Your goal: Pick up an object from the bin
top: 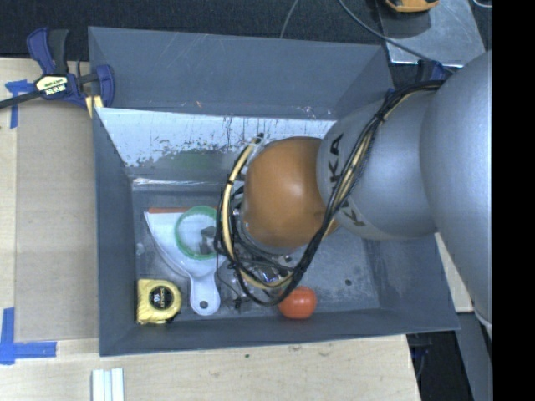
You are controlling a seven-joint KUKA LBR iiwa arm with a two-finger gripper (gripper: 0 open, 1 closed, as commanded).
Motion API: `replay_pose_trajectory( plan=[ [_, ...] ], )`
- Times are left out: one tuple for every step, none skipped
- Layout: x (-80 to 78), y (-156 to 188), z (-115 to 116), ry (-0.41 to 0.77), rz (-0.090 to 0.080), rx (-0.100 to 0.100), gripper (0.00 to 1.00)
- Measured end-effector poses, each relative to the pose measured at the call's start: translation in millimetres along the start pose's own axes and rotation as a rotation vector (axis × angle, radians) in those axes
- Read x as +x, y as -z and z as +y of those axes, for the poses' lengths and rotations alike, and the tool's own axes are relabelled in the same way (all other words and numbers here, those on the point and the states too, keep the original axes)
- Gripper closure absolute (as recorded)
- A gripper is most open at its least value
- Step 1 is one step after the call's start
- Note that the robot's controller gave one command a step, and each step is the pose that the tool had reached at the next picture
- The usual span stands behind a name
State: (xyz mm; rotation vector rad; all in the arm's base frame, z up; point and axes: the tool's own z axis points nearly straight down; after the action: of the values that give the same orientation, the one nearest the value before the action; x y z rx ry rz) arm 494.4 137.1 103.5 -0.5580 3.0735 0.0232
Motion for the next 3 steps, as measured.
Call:
replay_pose_trajectory(
  plan=[
    [-1.0,0,0,-0.003,-0.002,0.0,1.0],
    [-62.7,31,7,0.246,-0.012,0.001,1.0],
    [-100.4,-23,3,0.444,-0.007,0.002,1.0]
  ],
)
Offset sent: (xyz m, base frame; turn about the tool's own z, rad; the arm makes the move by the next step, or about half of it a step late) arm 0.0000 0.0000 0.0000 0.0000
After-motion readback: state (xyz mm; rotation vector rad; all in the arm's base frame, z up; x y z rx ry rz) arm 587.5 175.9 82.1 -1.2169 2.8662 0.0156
